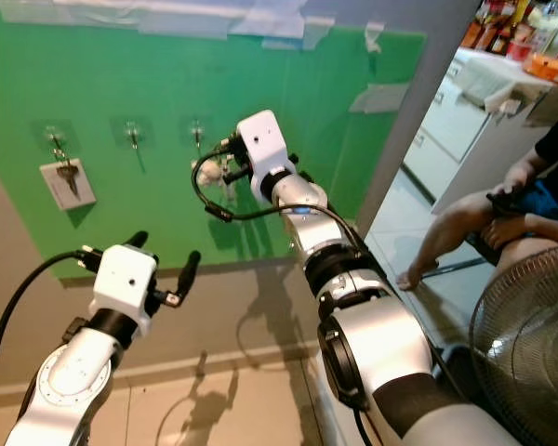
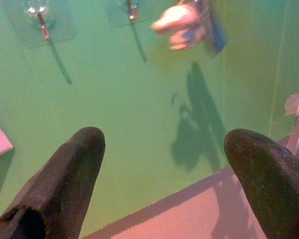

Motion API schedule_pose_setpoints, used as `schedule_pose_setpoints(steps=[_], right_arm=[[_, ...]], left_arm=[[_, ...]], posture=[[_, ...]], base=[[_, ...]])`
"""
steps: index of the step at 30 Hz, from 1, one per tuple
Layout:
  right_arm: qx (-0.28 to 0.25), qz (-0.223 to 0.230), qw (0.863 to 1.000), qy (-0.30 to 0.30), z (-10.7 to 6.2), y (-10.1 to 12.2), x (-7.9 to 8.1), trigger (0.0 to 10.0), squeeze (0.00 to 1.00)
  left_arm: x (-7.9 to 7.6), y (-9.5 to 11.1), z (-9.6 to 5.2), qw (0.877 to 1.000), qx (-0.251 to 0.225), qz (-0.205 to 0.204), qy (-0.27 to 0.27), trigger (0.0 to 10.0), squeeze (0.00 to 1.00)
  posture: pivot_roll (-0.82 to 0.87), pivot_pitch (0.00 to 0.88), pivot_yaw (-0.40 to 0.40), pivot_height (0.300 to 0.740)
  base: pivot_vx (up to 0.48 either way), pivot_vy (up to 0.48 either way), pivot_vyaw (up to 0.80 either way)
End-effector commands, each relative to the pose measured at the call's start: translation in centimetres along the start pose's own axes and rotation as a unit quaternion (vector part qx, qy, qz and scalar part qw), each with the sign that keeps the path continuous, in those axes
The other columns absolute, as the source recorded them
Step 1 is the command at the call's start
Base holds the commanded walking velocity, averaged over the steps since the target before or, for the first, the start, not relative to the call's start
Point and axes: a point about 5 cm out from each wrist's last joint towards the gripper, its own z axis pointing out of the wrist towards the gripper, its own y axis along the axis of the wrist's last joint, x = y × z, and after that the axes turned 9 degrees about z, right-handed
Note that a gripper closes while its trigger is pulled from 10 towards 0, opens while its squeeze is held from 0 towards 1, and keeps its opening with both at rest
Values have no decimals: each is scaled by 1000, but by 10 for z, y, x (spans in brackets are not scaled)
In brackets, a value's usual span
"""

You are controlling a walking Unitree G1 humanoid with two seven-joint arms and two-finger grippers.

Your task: Hang keys on a hook

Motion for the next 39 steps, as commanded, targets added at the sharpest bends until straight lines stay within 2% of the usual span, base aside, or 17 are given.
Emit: schedule_pose_setpoints(steps=[1,2,3,7,8,9,11,13,14,19,28,35,39], right_arm=[[-35,5,999,14,-6,7,-2,10000,0],[-35,5,999,14,-6,7,-2,10000,0],[-49,-1,998,34,-11,7,3,10000,0],[-61,-4,997,47,-28,4,4,10000,0],[-65,-2,997,44,-37,3,3,10000,0],[-65,6,997,36,-55,3,-1,10000,0],[-65,9,997,34,-59,3,-1,10000,0],[-65,19,998,15,-72,2,-4,10000,0],[-65,19,998,15,-72,2,-4,10000,0],[-55,38,997,-23,-96,-1,-6,10000,0],[-37,30,998,-34,-100,0,-6,10000,0],[-32,18,998,-41,-94,2,-4,10000,0],[-34,15,999,-38,-91,4,-2,10000,0]], left_arm=[[4,-4,5,1000,22,-16,15,10000,0],[4,-4,5,1000,22,-16,15,10000,0],[6,-8,5,999,33,-15,22,10000,0],[9,-11,5,998,42,-30,36,10000,0],[10,-11,5,998,41,-38,40,10000,0],[11,-8,5,998,34,-43,40,10000,0],[11,-7,5,998,32,-44,40,10000,0],[10,-3,6,998,24,-50,40,10000,0],[10,-3,6,998,24,-50,40,10000,0],[4,10,10,999,-11,-39,18,10000,0],[3,14,12,999,-26,-26,13,10000,0],[10,8,15,999,-7,-24,27,10000,0],[10,9,17,999,-8,-13,29,10000,0]], posture=[[45,0,-101,740],[45,0,-101,740],[43,0,-102,740],[39,0,-102,740],[35,0,-102,740],[31,0,-101,740],[31,0,-101,740],[22,0,-98,740],[22,0,-98,740],[0,0,-81,740],[5,0,-76,740],[7,0,-73,740],[5,0,-66,740]], base=[[0,0,0],[0,0,0],[0,0,0],[0,0,0],[0,0,0],[0,0,0],[0,0,0],[0,0,0],[0,0,0],[0,-480,315],[0,-480,788],[0,-450,748],[0,0,0]])
